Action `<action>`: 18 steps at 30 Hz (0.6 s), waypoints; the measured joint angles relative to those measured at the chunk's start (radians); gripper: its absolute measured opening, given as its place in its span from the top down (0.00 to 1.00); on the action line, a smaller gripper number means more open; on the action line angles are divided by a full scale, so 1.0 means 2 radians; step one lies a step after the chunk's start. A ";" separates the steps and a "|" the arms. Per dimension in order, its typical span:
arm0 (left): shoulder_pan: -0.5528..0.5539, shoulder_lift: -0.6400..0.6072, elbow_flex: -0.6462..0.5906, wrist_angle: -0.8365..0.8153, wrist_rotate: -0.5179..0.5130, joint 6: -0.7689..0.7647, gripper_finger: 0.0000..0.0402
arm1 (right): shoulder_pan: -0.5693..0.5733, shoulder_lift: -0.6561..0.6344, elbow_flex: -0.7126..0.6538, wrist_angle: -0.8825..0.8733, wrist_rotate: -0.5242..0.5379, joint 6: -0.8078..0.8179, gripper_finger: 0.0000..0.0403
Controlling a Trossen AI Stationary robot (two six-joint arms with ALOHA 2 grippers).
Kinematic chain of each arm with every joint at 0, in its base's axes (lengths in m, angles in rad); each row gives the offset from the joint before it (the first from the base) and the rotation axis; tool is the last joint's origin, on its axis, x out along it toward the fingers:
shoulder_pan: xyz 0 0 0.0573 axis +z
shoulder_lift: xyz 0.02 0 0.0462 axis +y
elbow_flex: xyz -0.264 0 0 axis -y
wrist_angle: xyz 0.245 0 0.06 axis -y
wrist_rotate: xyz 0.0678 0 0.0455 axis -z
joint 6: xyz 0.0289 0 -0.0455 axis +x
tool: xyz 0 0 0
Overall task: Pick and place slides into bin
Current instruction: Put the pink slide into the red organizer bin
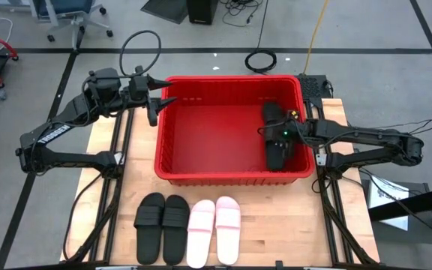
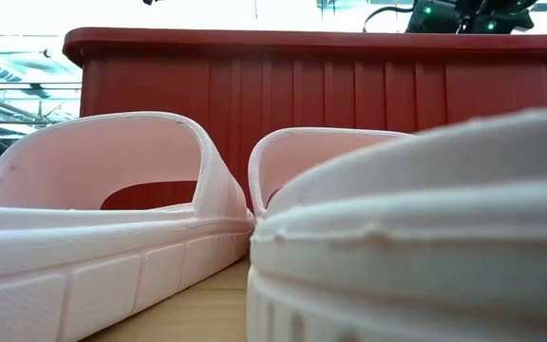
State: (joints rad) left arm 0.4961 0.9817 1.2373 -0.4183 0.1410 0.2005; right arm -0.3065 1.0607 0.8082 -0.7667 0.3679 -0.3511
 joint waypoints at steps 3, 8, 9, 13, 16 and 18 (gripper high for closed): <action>0.000 0.000 0.000 0.000 0.000 0.000 0.38 | 0.000 0.000 0.001 -0.011 -0.026 0.015 0.52; 0.000 0.000 0.000 0.000 0.000 0.002 0.38 | 0.000 -0.001 0.001 -0.016 -0.043 0.027 0.53; 0.000 0.000 0.000 -0.001 0.000 0.002 0.38 | 0.000 -0.002 0.001 -0.015 -0.043 0.027 0.53; 0.000 0.000 0.000 -0.004 0.000 0.002 0.38 | 0.000 -0.009 0.002 -0.007 -0.043 0.020 0.52; 0.000 0.000 0.000 -0.005 0.002 0.002 0.38 | 0.000 -0.010 0.017 -0.006 -0.043 0.014 0.53; 0.000 0.000 0.000 -0.006 0.012 0.002 0.38 | 0.000 -0.010 0.029 -0.003 -0.043 0.014 0.53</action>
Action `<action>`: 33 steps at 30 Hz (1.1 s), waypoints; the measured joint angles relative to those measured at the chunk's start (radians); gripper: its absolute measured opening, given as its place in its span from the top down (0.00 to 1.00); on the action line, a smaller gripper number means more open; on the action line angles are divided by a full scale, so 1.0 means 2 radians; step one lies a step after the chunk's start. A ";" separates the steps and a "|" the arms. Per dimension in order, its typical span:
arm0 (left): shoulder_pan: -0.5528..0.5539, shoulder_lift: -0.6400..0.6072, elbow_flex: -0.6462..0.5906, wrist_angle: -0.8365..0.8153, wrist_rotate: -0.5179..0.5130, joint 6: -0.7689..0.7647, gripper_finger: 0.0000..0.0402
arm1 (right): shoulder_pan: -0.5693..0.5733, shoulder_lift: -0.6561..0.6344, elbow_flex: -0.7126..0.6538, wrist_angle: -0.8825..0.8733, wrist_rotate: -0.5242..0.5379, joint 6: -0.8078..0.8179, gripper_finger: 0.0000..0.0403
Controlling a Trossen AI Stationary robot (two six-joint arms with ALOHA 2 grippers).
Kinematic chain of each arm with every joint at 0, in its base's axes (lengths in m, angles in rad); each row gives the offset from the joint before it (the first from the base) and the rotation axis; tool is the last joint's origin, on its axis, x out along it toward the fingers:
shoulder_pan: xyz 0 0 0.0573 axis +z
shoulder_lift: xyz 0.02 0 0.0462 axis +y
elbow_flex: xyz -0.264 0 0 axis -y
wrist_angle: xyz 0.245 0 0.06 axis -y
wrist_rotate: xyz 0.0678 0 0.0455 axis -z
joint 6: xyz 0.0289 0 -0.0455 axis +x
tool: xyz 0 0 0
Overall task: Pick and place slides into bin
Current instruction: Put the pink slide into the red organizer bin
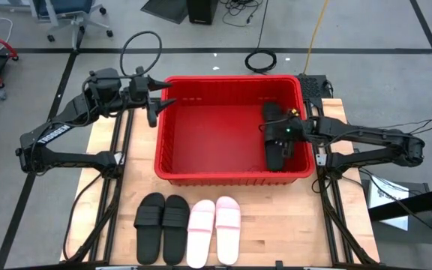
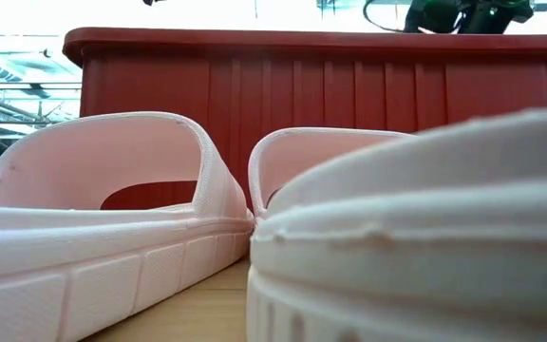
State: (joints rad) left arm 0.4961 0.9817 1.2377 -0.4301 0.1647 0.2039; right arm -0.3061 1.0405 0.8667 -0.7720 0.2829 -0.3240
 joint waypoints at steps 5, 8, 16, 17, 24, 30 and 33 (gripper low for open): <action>0.000 0.000 0.000 -0.005 0.032 -0.001 0.38 | 0.012 0.000 0.026 0.027 0.000 -0.001 0.54; -0.005 0.000 0.000 -0.006 0.052 -0.002 0.38 | 0.029 0.000 0.039 0.057 0.000 -0.001 0.54; -0.047 -0.002 0.000 -0.006 0.101 0.001 0.38 | 0.097 0.000 0.045 0.164 0.000 -0.002 0.55; -0.055 -0.002 0.000 -0.006 0.101 0.002 0.38 | 0.107 0.000 0.045 0.179 0.000 -0.003 0.55; -0.129 -0.006 0.000 0.001 0.101 0.003 0.38 | 0.175 0.000 0.045 0.266 0.000 -0.026 0.57; -0.220 -0.007 0.000 0.011 0.071 -0.002 0.38 | 0.222 0.000 0.045 0.288 0.001 -0.010 0.57; -0.272 -0.007 0.000 0.011 0.018 -0.002 0.38 | 0.247 0.001 0.045 0.297 0.001 0.006 0.58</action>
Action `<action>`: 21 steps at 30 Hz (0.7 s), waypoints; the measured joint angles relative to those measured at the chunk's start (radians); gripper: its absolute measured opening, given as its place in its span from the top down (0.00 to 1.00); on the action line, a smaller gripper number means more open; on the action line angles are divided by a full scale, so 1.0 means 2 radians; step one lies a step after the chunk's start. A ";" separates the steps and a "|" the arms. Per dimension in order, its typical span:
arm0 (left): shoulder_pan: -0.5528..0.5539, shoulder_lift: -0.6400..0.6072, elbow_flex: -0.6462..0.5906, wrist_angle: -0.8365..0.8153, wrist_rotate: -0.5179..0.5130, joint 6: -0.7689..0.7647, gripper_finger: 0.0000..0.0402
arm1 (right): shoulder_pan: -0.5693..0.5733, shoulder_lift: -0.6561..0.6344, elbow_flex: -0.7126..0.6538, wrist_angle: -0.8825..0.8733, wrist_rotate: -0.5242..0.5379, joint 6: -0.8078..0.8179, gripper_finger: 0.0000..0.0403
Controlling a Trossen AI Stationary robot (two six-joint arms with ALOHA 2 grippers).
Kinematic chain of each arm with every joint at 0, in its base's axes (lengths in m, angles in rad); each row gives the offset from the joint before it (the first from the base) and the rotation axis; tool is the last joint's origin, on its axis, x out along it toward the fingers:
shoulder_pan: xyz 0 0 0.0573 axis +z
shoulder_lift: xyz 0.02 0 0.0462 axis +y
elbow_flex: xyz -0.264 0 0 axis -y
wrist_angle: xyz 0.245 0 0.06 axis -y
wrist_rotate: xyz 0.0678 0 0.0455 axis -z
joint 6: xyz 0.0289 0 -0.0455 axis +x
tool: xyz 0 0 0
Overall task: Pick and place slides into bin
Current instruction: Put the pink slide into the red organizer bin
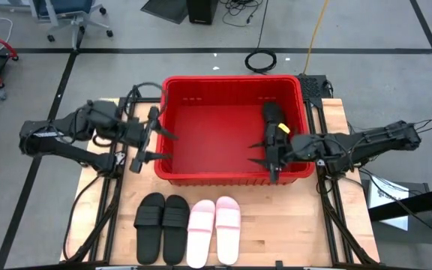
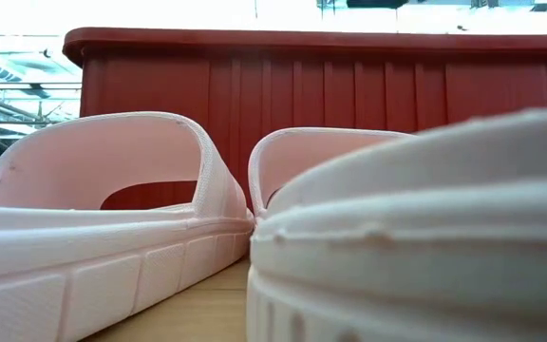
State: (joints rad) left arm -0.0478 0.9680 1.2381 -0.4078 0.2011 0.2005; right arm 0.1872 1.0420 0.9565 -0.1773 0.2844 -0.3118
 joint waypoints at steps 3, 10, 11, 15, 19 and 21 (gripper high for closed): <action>-0.052 0.004 0.000 0.002 -0.042 0.000 0.38 | 0.027 0.000 0.000 0.009 -0.001 0.019 0.58; -0.163 0.034 0.000 0.022 -0.127 0.002 0.38 | 0.094 0.019 0.000 0.054 -0.001 0.030 0.58; -0.175 0.041 0.000 0.028 -0.139 0.002 0.38 | 0.103 0.023 0.000 0.063 -0.001 0.030 0.58; -0.221 0.067 0.000 0.045 -0.174 -0.001 0.38 | 0.133 0.038 0.000 0.095 -0.001 0.032 0.58; -0.261 0.096 0.000 0.071 -0.209 -0.001 0.38 | 0.158 0.055 0.000 0.129 -0.001 0.032 0.58; -0.278 0.110 0.000 0.090 -0.224 -0.002 0.38 | 0.170 0.064 0.000 0.146 -0.001 0.032 0.58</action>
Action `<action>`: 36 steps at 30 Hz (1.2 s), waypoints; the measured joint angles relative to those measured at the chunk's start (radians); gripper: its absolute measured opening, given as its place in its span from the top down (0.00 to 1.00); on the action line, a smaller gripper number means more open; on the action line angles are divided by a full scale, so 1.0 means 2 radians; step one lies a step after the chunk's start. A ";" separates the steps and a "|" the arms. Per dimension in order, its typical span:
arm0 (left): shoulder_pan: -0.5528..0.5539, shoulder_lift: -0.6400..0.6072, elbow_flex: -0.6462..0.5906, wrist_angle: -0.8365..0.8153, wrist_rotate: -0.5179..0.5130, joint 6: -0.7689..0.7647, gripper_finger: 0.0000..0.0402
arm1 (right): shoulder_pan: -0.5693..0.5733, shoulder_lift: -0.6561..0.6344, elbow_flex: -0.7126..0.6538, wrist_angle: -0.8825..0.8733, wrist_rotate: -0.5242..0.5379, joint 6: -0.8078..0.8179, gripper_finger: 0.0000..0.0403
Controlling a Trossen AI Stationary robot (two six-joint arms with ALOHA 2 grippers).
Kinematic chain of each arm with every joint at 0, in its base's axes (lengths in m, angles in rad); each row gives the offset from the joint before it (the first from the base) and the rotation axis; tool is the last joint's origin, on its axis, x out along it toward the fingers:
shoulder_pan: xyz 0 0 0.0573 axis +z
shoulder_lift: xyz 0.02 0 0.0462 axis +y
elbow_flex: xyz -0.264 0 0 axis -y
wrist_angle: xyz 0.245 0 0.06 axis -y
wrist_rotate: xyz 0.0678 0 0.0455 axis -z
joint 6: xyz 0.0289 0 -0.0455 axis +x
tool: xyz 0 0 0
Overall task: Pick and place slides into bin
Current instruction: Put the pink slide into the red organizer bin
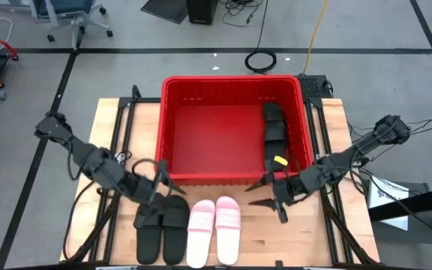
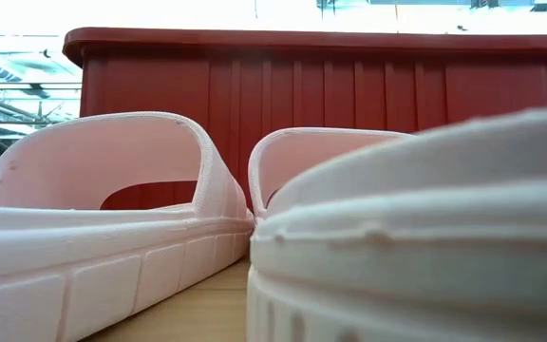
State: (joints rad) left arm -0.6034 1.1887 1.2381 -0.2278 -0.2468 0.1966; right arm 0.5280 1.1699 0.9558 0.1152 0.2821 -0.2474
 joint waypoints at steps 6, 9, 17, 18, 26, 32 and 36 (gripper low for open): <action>-0.048 0.039 0.000 0.045 -0.039 -0.012 0.38 | 0.036 0.033 0.000 0.048 0.000 0.000 0.58; -0.071 0.054 0.000 0.061 -0.068 -0.015 0.38 | 0.053 0.049 0.000 0.079 0.000 0.000 0.58; -0.122 0.078 0.000 0.101 -0.122 -0.033 0.38 | 0.087 0.084 0.000 0.145 0.002 0.013 0.58; -0.128 0.080 0.000 0.105 -0.127 -0.035 0.38 | 0.090 0.087 0.000 0.151 0.002 0.016 0.58; -0.156 0.101 0.000 0.147 -0.153 -0.038 0.38 | 0.108 0.125 0.000 0.188 0.026 0.054 0.58; -0.165 0.106 -0.001 0.154 -0.154 -0.064 0.38 | 0.120 0.169 0.005 0.228 0.042 0.053 0.58; -0.172 0.108 -0.001 0.153 -0.153 -0.073 0.38 | 0.125 0.198 0.042 0.213 0.043 0.066 0.58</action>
State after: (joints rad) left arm -0.9470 1.4047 1.2369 0.0788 -0.5537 0.0502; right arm 0.7785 1.5664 1.0407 0.5408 0.3691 -0.1161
